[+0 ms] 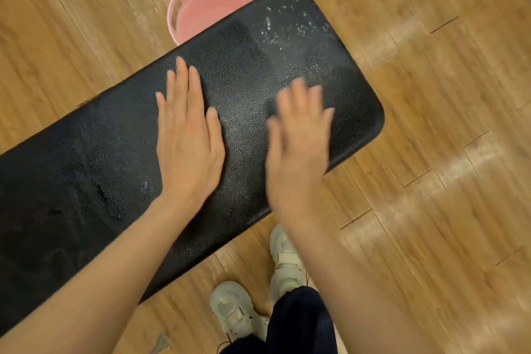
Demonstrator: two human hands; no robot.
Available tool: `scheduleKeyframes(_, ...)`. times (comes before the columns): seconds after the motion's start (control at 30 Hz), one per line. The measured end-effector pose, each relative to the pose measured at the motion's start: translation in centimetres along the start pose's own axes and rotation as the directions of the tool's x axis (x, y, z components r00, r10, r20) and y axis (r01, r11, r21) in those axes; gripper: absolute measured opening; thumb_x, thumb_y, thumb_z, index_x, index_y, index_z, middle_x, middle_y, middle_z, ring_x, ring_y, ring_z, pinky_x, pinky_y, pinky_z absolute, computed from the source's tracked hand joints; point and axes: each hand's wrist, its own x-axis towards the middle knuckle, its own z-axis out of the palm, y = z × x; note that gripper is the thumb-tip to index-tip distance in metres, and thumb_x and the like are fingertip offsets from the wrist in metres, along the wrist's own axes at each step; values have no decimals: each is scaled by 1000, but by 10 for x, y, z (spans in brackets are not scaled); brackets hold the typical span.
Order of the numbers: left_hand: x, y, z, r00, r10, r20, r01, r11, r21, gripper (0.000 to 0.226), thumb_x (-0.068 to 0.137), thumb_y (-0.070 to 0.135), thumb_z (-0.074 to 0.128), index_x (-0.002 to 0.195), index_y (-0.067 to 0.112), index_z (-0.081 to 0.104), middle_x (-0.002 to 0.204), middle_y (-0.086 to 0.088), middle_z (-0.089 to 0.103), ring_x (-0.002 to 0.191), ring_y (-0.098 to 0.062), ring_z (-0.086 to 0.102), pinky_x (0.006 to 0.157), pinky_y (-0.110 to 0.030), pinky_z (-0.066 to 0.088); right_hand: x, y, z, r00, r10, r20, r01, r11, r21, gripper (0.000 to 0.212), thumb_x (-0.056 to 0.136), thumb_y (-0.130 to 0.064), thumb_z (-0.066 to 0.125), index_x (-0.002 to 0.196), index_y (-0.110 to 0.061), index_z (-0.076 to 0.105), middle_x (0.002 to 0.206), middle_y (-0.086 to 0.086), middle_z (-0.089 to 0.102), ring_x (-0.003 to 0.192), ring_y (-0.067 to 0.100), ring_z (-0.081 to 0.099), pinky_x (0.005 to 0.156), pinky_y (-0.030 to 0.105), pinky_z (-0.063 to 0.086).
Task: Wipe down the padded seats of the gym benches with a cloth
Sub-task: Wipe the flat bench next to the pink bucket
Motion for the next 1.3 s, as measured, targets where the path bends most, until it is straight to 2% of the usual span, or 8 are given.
scheduleKeyframes(0.13,17,0,5,1000,-16,-21,18,994,109,57,107,26,20,159,5,12,168,-11,6,155,-24,4,127,-40,4,21,22,-12,912,-341,227,366,927,-80,36,95,-12,53,130,-7,60,143,11,52,139,33,41,115,54,25)
scheduleKeyframes(0.33,16,3,7,999,-23,-24,26,991,131,56,106,23,22,158,5,13,168,-10,7,155,-23,5,127,-39,5,73,10,9,974,202,-100,-208,977,-47,39,96,-12,51,135,-8,57,149,9,46,144,30,32,120,45,12)
scheduleKeyframes(0.53,15,5,3,999,-35,-9,35,991,127,56,105,23,23,158,4,16,167,-11,9,155,-23,7,127,-37,5,58,8,8,880,-393,266,427,900,-84,36,94,-12,55,130,-7,60,143,11,53,137,32,44,116,51,27)
scheduleKeyframes(0.63,16,6,3,999,-48,-6,49,989,139,57,105,23,23,158,4,16,168,-9,9,155,-22,7,127,-36,4,104,32,2,997,-47,62,51,997,-61,38,95,-11,54,132,-7,59,145,10,51,140,30,39,119,44,15)
scheduleKeyframes(0.73,16,6,4,998,-58,7,56,989,140,57,104,22,24,158,4,16,168,-9,8,155,-22,6,126,-36,4,94,-2,22,982,165,-96,-169,985,-31,39,96,-11,52,135,-5,57,147,11,48,143,31,35,121,43,13)
scheduleKeyframes(0.93,19,8,2,997,-69,33,63,985,159,58,104,23,24,158,5,16,168,-8,8,155,-22,5,126,-37,5,93,5,18,833,-449,324,492,868,-63,39,94,-9,56,133,-7,58,145,11,51,138,30,42,117,49,27)
scheduleKeyframes(1.1,18,7,2,997,-75,34,69,985,158,58,103,23,25,158,5,16,168,-8,8,155,-22,7,126,-36,4,127,10,18,999,46,1,-46,995,-94,41,97,-14,47,135,-6,56,148,12,47,141,30,38,120,42,15)
scheduleKeyframes(1.3,19,9,1,996,-75,48,67,988,141,58,103,21,25,157,3,18,167,-10,10,155,-23,7,126,-37,6,94,-18,34,788,-494,368,526,850,16,40,94,-11,58,134,-7,57,145,10,51,139,29,42,119,44,25)
